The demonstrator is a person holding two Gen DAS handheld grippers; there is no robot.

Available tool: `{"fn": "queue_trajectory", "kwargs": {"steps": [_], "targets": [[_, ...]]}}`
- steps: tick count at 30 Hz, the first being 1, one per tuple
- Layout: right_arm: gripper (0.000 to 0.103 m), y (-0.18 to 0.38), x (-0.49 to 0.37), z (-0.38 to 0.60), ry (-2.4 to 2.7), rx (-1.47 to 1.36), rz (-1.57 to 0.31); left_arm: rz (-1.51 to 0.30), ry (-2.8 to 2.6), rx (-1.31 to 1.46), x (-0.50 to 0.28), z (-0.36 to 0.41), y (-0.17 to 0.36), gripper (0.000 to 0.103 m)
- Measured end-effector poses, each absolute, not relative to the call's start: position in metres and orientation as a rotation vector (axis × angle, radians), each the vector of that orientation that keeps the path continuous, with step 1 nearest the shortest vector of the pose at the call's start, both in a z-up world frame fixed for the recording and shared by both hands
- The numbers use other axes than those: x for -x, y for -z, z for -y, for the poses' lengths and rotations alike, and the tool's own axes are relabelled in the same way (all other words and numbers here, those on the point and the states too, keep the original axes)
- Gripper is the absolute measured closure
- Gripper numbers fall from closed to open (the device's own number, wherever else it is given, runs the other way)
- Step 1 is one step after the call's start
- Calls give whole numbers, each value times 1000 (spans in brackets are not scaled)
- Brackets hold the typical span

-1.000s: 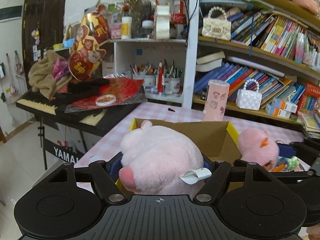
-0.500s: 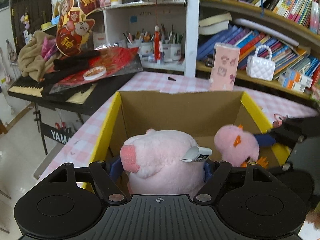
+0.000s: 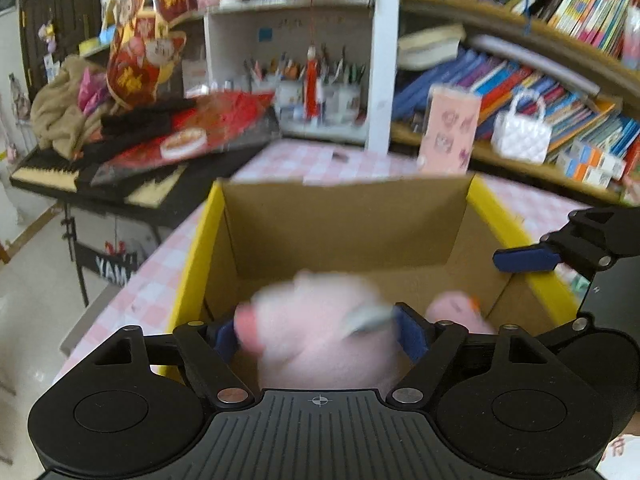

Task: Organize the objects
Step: 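Open the left gripper dropping the pig while the right gripper drops the chick into the box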

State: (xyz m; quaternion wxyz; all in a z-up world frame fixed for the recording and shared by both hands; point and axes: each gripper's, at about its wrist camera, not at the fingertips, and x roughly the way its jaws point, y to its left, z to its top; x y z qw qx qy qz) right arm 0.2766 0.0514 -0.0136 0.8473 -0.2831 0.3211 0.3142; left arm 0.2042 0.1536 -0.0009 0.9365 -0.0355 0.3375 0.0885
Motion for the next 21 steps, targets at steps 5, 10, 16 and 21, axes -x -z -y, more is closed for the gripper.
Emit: {"fn": "queue_trajectory", "kwargs": {"steps": [5,10,16,21], "targets": [[29,-14,-262,-40,-640,523,-629,-592,-165,67,-189,-149,-28,16],[27,-40,-242,-25,-585,429,-584,-505,-177,96,-163,-150,-51,13],[26,-58,-209,-2,-471,317,-568,-473,-204,157,-127,-155,-60,12],[26,-59,-183,17,-415,229,-584,-487,-213,164,-102,-154,-55,12]]}}
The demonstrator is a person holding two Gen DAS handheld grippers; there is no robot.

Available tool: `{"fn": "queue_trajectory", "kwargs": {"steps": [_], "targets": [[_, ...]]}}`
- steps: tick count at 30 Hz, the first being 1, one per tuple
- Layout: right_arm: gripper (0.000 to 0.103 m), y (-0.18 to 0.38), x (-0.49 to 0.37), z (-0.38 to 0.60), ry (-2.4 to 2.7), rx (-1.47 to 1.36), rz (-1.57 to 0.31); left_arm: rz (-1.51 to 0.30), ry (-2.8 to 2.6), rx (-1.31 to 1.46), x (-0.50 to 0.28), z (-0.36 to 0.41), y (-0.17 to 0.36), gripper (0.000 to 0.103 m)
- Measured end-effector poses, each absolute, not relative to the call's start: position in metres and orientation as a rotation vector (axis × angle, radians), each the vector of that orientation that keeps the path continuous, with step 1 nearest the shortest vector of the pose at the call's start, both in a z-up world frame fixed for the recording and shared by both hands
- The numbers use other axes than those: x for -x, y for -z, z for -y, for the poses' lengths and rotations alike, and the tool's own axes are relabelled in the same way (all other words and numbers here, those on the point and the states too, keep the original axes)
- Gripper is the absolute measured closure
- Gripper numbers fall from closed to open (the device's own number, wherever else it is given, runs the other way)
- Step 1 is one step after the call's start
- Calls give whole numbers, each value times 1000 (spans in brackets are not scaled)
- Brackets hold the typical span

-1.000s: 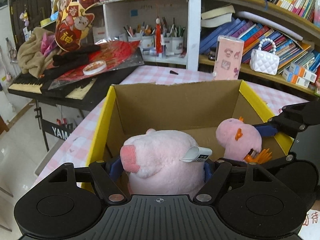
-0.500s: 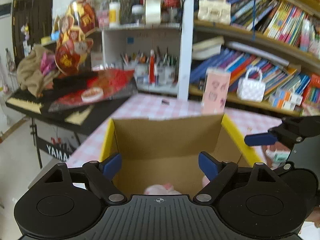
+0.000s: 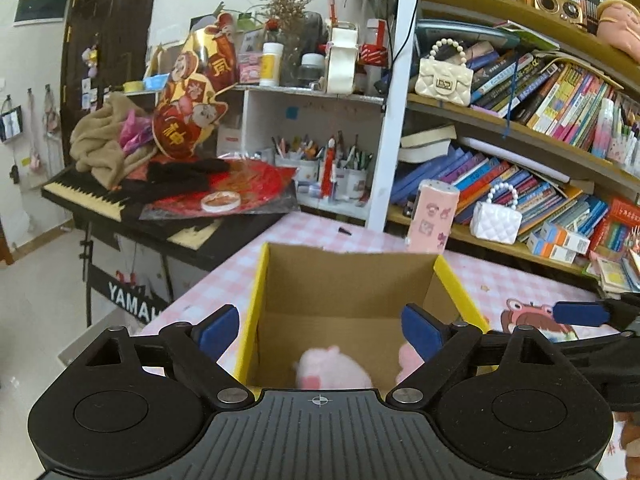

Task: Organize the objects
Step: 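Open the left gripper dropping the pig while the right gripper drops the chick into the box, then withdraw both open grippers from the box back over the table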

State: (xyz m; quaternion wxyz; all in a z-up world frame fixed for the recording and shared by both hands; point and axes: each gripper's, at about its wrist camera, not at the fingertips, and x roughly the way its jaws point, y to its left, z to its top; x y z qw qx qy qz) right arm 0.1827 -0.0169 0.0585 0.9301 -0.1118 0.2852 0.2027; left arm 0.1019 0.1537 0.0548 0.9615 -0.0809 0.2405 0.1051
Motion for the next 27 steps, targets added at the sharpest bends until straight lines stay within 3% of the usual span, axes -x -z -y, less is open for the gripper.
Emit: {"fn": "queue_trajectory", "kwargs": {"steps": [14,27], "targets": [[26,-27,-83,72,-218,24,-528,-501,-235,194,-24,-126,-19,12],[26,22,-19,95,-25,-25,-634,-593,-90,87,-2,-92,9,11]]}}
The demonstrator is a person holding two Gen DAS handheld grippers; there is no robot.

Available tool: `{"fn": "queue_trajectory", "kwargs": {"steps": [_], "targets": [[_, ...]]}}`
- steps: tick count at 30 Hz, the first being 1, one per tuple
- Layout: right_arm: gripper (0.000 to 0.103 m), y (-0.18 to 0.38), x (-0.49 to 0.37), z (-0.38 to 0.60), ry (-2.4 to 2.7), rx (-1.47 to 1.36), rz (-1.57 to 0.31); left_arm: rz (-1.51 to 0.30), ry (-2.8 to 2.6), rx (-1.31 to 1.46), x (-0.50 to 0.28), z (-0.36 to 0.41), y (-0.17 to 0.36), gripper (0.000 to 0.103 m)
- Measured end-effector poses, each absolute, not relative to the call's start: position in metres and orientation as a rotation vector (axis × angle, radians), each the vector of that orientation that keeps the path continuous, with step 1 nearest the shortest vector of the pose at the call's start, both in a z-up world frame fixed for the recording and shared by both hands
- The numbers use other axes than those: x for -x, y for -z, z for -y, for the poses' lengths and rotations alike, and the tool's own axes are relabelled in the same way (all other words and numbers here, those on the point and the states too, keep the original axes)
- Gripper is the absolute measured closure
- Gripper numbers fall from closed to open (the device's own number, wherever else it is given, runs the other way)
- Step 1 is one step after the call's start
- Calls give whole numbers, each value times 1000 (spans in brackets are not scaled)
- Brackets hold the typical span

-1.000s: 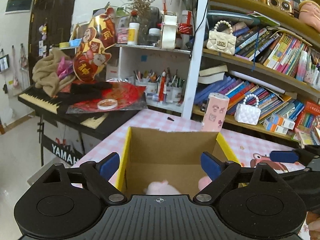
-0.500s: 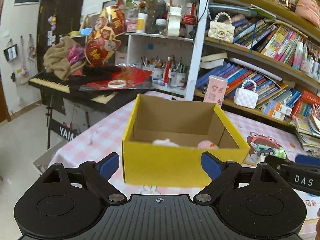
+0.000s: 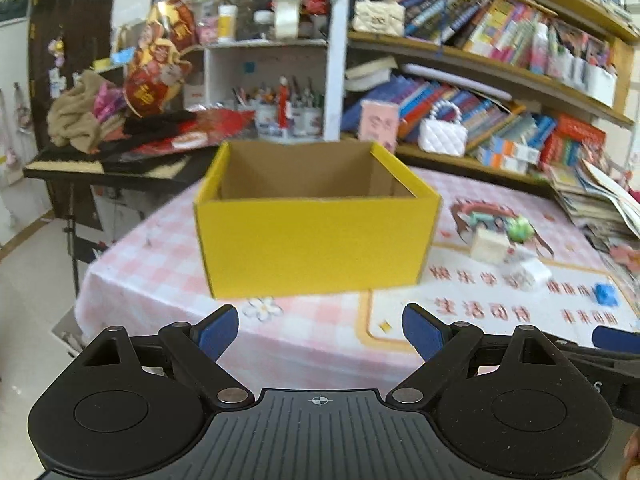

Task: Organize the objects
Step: 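Withdraw both open grippers from the box back over the table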

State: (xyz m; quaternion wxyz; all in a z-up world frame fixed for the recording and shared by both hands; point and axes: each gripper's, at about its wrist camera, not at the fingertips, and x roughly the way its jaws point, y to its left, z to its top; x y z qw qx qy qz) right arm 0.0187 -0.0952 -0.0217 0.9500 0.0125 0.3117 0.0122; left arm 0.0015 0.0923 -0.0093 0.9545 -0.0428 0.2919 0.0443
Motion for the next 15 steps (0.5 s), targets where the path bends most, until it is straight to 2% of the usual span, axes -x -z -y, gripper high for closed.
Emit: {"fn": "queue_trajectory", "kwargs": {"steps": [15], "targets": [[23,34,8,129,173,-57,-709,-647,127,-26,-8,-41,22,4]]}}
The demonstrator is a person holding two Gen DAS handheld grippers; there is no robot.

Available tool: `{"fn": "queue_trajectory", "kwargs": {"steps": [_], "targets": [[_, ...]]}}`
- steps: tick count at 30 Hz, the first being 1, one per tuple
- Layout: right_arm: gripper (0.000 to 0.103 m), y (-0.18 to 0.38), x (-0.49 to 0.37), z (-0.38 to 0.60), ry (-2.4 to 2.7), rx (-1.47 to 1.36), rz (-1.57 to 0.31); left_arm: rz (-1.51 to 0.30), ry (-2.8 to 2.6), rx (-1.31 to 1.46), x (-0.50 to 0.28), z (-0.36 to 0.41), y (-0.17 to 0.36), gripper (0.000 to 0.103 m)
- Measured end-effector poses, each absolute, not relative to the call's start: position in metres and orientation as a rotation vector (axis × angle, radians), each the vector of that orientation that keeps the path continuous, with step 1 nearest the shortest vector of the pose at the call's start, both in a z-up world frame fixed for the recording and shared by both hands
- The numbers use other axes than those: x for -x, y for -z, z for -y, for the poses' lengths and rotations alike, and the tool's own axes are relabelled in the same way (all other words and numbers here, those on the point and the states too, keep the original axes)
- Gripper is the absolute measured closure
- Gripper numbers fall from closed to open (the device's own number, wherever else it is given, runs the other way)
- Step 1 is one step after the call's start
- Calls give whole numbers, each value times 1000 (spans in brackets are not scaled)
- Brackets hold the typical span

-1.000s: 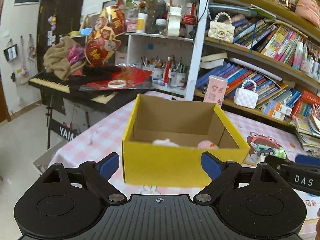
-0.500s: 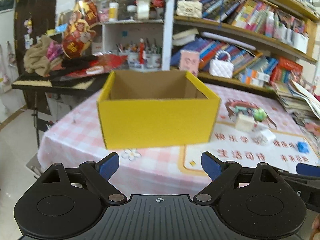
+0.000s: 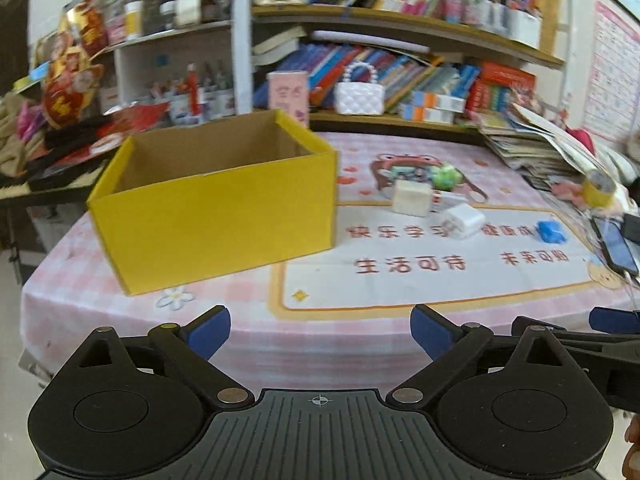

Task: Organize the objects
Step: 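Withdraw both open grippers from the box back over the table, then lower the right gripper onto the blue plastic packet and close it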

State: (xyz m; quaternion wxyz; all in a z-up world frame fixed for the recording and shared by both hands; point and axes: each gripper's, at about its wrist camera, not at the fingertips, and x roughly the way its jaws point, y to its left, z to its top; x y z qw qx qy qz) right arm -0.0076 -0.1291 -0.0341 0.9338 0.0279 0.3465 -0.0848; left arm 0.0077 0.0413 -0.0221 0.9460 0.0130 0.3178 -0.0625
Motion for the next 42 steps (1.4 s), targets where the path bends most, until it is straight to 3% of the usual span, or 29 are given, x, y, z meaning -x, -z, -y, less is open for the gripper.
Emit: {"fn": "queue_trajectory", "kwargs": {"steps": [19,42], "targets": [[22,39,-4,196,288,-59,-755,-670,288,-94,-36,36,28,3],[22,51,-86,296,179,-64,-784,-781,220,-17,-109,114,41,4]]}}
